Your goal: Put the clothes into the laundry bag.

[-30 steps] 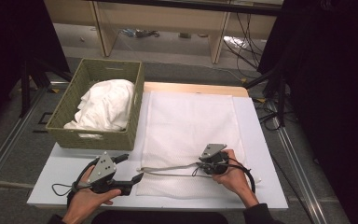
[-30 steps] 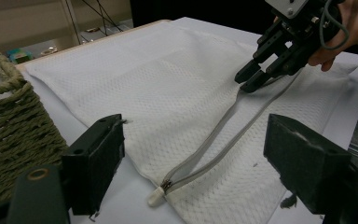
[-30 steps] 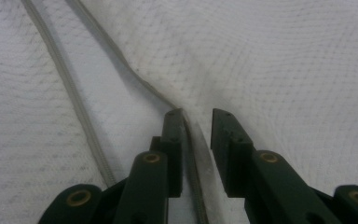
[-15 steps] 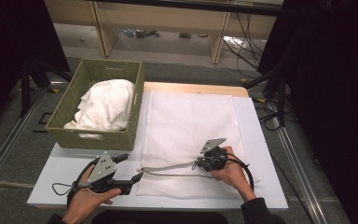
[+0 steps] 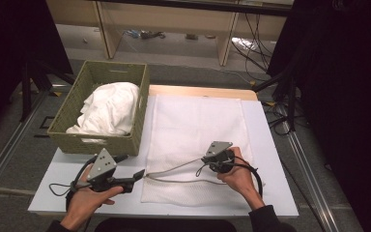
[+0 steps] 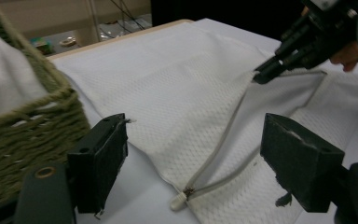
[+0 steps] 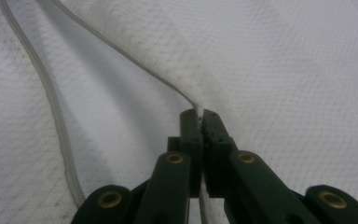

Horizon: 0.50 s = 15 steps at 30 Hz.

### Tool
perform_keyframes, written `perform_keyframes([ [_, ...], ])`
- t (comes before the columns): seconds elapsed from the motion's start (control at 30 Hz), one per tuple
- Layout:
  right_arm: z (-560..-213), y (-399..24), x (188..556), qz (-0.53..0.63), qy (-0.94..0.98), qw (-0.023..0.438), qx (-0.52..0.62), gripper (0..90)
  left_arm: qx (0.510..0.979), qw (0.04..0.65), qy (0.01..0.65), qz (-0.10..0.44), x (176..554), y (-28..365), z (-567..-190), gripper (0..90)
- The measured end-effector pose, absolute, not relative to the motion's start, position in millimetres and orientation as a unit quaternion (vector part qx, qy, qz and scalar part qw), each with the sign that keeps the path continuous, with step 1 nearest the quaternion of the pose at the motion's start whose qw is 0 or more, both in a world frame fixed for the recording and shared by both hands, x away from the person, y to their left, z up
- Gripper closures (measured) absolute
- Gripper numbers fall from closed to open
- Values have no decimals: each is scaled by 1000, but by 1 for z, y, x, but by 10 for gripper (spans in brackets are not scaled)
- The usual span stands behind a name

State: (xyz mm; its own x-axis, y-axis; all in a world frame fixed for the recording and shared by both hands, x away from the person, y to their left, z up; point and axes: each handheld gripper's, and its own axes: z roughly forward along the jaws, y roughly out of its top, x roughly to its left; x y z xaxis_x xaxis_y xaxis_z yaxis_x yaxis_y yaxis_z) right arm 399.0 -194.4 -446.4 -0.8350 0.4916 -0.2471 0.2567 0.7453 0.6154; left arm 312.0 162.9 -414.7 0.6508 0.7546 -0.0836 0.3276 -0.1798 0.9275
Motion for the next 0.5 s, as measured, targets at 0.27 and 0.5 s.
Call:
perform_keyframes([
  [0.27, -424, -190, 398, 310, 905, 215, 197, 895, 744, 482, 392, 245, 359, 192, -373, 236],
  [0.5, -415, -188, 401, 316, 904, 219, 186, 895, 762, 424, 415, 258, 418, 213, -349, 233],
])
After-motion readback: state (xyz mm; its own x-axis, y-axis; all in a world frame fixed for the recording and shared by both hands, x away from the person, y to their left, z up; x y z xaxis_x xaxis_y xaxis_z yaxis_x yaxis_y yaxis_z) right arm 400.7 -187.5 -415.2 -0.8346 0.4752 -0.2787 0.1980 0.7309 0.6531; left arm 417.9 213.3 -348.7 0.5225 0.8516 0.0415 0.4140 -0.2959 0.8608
